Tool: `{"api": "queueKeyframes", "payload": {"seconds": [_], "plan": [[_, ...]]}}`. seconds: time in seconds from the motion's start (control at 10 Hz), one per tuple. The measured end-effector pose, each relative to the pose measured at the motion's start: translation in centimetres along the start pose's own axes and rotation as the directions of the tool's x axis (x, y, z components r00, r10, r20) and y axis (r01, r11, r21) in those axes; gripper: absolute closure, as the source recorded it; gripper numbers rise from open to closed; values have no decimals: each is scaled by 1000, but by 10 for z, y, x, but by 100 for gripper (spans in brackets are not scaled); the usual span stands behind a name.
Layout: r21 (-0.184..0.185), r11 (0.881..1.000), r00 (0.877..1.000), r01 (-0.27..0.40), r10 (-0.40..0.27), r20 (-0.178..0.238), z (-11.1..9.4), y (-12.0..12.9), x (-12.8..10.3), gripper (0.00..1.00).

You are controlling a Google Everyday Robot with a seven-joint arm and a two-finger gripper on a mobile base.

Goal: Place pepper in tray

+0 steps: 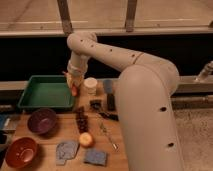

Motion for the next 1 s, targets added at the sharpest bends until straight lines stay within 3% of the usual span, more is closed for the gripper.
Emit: {"api": "queueKeyframes", "payload": {"seconds": [0.1, 0.3, 0.6, 1.0], "plan": [[-8, 1000, 999, 13, -13, 52, 4, 6, -9, 100], [-8, 999, 995, 39, -38, 92, 13, 17, -21, 100], [-18, 995, 991, 100, -98, 88, 34, 38, -39, 100], [-76, 991, 991, 113, -107, 76, 57, 35, -58, 100]]}}
